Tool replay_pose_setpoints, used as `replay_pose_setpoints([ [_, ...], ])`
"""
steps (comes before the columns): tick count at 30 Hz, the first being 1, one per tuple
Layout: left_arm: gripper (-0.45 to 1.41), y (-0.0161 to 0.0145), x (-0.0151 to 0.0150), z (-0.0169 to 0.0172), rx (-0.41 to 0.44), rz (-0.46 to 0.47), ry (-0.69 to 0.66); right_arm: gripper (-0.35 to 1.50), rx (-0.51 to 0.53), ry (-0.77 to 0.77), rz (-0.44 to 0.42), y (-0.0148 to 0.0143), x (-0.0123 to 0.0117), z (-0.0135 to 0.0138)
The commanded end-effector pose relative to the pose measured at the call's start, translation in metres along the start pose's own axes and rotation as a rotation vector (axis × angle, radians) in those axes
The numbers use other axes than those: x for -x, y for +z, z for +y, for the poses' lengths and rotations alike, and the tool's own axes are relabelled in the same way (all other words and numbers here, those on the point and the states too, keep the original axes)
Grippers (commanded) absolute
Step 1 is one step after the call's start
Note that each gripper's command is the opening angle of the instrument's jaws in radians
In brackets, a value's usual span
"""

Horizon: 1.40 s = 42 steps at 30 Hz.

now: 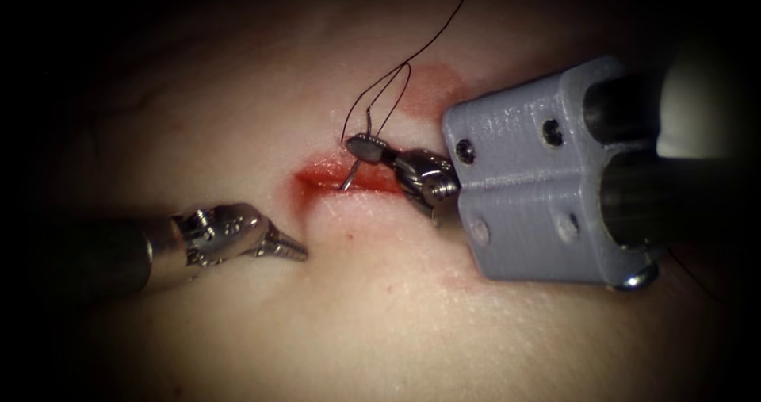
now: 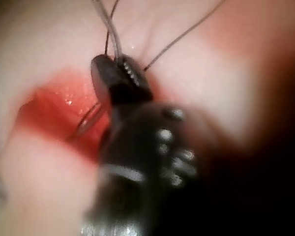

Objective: Wound Closure
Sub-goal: Left gripper opens the cut, right gripper passes the needle through.

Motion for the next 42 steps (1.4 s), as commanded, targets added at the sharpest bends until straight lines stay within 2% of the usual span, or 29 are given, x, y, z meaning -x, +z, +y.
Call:
replay_pose_setpoints([
  [1,-0.35,0.0009,0.0001,-0.0003,0.003,0.000,0.001,-0.35,-0.020,0.025,-0.006,0.0009,0.0013,-0.0003],
  [11,-0.35,0.0008,0.0000,-0.0004,0.004,0.000,0.001,-0.35,-0.088,0.124,-0.044,0.0018,0.0031,-0.0010],
  [25,-0.35,0.0007,0.0000,-0.0004,0.005,0.000,0.001,-0.35,-0.167,0.213,-0.161,0.0027,0.0058,-0.0025],
  [42,-0.35,0.0006,0.0001,-0.0004,0.006,0.000,0.001,-0.35,-0.224,0.296,-0.239,0.0030,0.0086,-0.0041],
])
